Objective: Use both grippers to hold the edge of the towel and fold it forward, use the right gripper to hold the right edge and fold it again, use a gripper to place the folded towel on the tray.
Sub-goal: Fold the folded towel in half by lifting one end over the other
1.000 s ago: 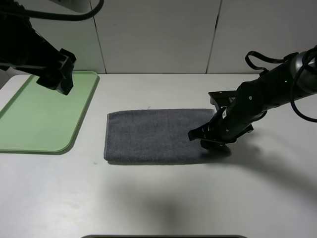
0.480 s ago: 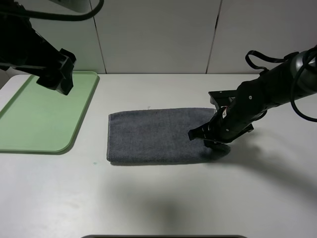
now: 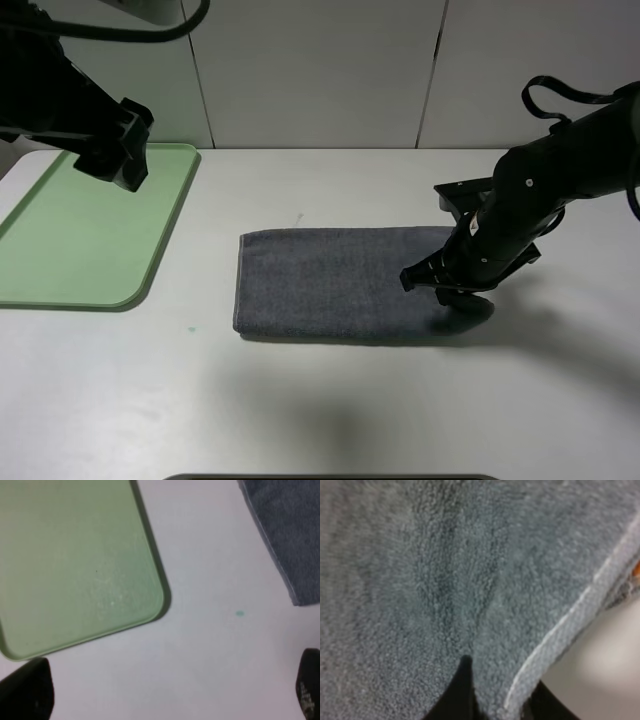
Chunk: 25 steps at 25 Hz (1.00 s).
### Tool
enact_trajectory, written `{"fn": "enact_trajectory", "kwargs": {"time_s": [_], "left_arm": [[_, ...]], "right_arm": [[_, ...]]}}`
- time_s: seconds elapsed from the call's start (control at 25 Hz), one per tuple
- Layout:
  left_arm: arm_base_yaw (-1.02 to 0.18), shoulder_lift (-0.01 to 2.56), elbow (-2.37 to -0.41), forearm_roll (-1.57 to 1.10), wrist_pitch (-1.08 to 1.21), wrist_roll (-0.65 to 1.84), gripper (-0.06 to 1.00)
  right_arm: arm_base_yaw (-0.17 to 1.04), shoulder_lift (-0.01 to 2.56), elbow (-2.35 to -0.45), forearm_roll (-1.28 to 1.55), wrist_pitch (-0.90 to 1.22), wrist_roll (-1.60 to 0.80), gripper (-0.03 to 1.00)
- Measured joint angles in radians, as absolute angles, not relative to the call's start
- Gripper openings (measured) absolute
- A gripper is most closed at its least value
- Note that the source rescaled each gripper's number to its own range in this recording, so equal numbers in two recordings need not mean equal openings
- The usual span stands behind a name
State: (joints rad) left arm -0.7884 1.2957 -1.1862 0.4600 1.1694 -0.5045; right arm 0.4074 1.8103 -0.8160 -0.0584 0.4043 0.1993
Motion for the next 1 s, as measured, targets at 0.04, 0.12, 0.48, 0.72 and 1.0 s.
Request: {"fn": "enact_trajectory", "kwargs": {"time_s": [0.04, 0.12, 0.48, 0.72, 1.0], "left_arm": [[-0.788, 1.296, -1.186, 0.460, 1.169, -0.505, 0.98], [-0.788, 1.296, -1.186, 0.460, 1.169, -0.505, 0.98], [-0.788, 1.296, -1.186, 0.459, 1.169, -0.505, 0.98], [-0.788, 1.296, -1.186, 0.459, 1.169, -0.505, 0.98], [-0.788, 1.296, -1.186, 0.459, 1.169, -0.505, 0.98]], "right_arm": [[0.407, 1.792, -0.816, -0.061, 0.413, 0.199, 0.10], [0.407, 1.759, -0.816, -0.069, 0.433, 0.199, 0.10], [0.407, 1.684, -0.912, -0.201, 0.639, 0.237, 0.10], [0.407, 1.679, -1.007, -0.277, 0.778, 0.248, 0.10], [0.407, 1.679, -1.133, -0.373, 0.912, 0.248, 0.10]]}}
